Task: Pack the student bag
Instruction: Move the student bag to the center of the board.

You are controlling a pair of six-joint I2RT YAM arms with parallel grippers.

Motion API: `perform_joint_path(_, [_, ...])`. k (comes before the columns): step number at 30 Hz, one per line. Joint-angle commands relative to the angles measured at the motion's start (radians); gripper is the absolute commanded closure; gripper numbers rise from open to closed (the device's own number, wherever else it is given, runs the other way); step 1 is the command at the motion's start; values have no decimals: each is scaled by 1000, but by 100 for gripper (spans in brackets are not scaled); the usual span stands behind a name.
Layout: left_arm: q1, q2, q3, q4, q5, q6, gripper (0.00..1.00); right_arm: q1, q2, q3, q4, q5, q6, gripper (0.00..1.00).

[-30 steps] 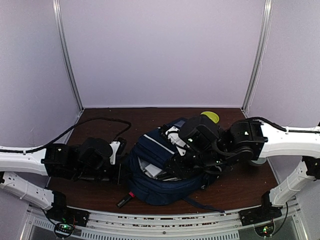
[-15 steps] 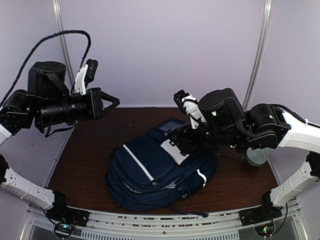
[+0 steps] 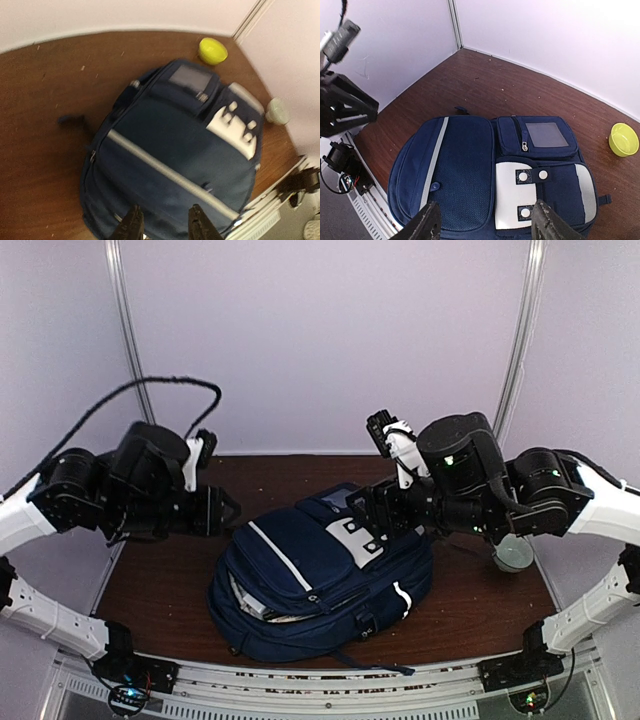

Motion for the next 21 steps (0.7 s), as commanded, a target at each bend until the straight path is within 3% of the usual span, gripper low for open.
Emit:
perform_joint_path(1, [6, -107, -205, -66, 50, -175, 66, -3, -27, -37, 17, -12, 23, 38])
perform_joint_path(7, [7, -173, -460, -1, 156, -268, 52, -3, -14, -66, 40, -48, 35, 38])
perform_joint_path(12, [12, -164, -486, 87, 120, -223, 48, -3, 11, -66, 40, -78, 46, 38])
perform_joint_path(15, [47, -146, -464, 91, 77, -119, 45, -3, 14, -69, 38, -92, 49, 38])
perform_joint_path(21, [223, -160, -488, 150, 135, 237, 46, -4, 14, -64, 2, -114, 37, 38])
